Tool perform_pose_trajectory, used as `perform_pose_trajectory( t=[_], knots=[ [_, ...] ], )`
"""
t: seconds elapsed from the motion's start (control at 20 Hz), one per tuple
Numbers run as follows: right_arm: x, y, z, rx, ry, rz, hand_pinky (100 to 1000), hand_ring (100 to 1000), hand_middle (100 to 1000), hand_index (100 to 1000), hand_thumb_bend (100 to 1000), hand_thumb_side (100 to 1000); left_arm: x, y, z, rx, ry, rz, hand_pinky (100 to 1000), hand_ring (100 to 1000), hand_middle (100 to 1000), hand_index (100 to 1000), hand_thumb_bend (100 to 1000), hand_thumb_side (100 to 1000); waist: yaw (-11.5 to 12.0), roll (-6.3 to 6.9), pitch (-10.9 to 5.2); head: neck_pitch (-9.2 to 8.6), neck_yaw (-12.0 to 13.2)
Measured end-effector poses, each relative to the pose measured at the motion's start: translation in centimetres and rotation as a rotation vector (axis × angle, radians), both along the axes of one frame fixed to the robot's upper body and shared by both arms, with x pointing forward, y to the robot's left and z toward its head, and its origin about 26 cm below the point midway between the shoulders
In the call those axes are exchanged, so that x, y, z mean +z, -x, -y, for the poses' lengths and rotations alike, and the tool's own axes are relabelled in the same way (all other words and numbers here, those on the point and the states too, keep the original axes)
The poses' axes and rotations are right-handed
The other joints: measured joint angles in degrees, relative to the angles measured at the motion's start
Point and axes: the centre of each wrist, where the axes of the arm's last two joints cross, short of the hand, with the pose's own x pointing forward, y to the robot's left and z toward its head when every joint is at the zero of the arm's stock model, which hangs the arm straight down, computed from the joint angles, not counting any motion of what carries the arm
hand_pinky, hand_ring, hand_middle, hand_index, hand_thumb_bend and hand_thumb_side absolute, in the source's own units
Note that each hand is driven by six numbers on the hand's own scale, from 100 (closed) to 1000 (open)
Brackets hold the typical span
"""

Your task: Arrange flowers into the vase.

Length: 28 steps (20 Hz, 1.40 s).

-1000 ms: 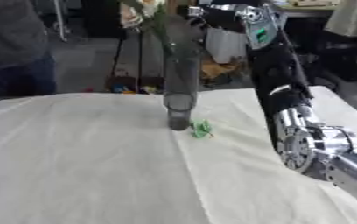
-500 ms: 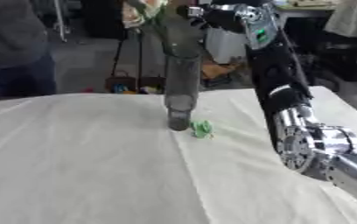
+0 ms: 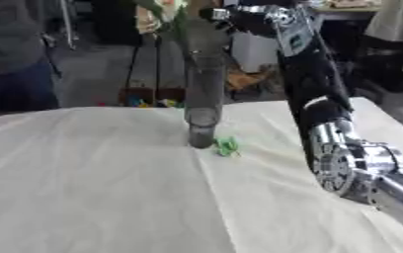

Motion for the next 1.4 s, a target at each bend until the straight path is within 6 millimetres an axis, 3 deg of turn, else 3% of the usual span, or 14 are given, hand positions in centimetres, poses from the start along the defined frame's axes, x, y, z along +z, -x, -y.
perform_pose_trajectory(
  t=[0.8,1.15,1.4],
  knots=[
    [0.2,0.2,0.6,-0.01,0.02,0.024,1000,1000,1000,1000,525,922,0.0,0.0,0.0,0.002,0.001,-0.001,584,685,738,822,776,849,-0.74,-0.37,0.23,0.0,0.01],
    [0.5,1.4,3.3,-0.075,0.076,0.147,992,988,983,1000,520,904,0.0,0.0,-0.2,0.013,0.003,0.004,584,685,739,822,776,849,-2.72,-0.93,0.39,0.0,0.55],
    [-0.9,2.2,5.6,-0.124,0.076,0.249,972,978,974,1000,504,887,0.0,0.1,-0.6,0.022,0.0,0.003,584,686,739,822,775,850,-4.83,-1.09,0.39,0.01,1.12]
  ],
)
